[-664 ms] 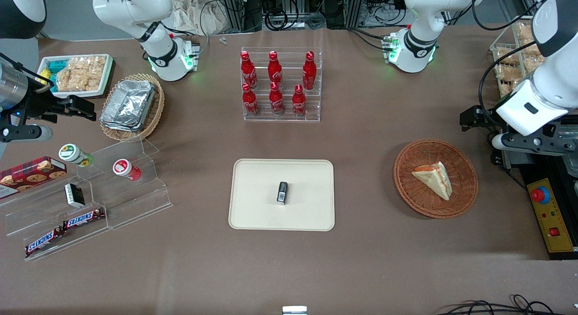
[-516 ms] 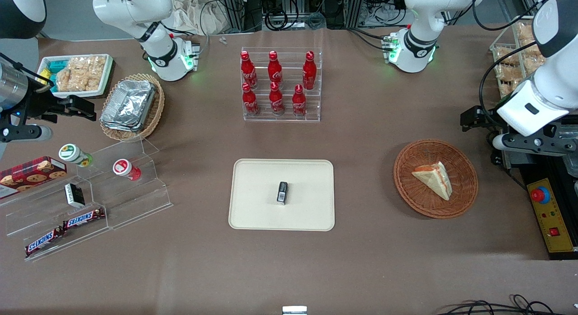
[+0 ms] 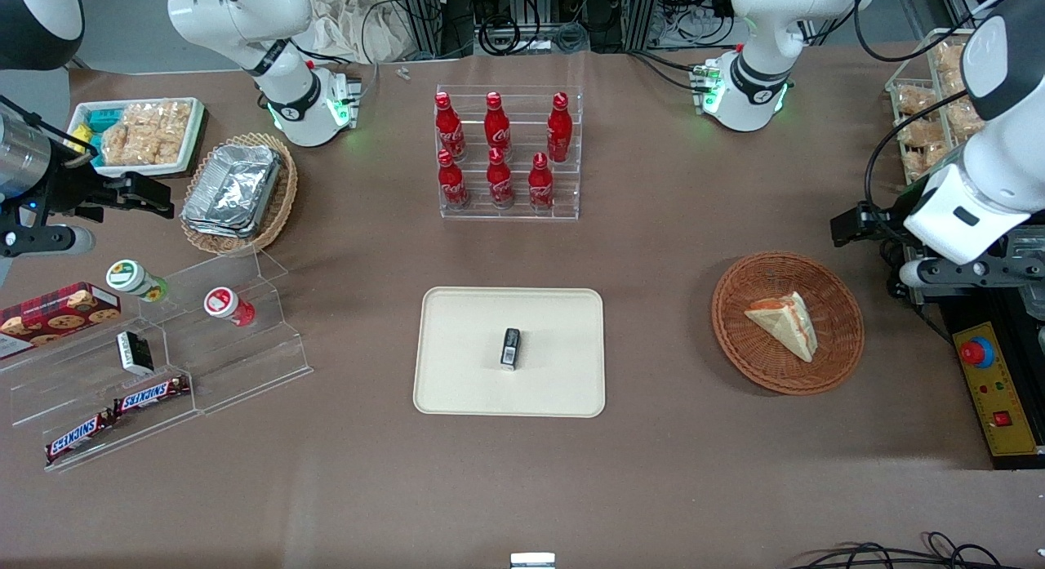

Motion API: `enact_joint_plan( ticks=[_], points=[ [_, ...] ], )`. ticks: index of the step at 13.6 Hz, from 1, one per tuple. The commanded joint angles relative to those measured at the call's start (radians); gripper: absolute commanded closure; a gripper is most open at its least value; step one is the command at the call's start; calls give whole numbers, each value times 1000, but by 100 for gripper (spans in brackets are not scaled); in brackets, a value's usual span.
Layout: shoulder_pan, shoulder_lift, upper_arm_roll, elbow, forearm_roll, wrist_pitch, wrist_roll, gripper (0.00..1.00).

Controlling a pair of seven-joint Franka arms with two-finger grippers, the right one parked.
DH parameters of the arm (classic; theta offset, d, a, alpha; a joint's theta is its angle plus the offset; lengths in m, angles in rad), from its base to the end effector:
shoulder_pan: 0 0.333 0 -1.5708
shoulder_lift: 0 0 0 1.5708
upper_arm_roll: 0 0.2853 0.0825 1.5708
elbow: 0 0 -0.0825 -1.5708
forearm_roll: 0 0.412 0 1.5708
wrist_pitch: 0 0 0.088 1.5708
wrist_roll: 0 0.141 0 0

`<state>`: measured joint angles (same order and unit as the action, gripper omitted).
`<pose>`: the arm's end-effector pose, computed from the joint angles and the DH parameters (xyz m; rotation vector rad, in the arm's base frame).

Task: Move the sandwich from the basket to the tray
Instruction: 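Move the left gripper over the sandwich in the wicker basket, then lower the left gripper and close it on the wrapped sandwich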

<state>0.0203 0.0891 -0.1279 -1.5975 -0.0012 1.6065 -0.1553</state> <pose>0.5994 -0.0627 0.4970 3.1361 0.0750 -0.1261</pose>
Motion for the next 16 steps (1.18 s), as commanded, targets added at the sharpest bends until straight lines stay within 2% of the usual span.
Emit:
enact_joint_plan(
  ticks=[1,7,10,14,16],
  points=[
    [13,-3,-6,-67,17,56,-78,0],
    [30,-15,-3,-300,17,307,-185,0],
    [30,7,14,-370,17,412,-381,0],
    [30,27,34,-539,18,645,-430,0],
    [30,67,39,-567,18,705,-476,0]
  ],
)
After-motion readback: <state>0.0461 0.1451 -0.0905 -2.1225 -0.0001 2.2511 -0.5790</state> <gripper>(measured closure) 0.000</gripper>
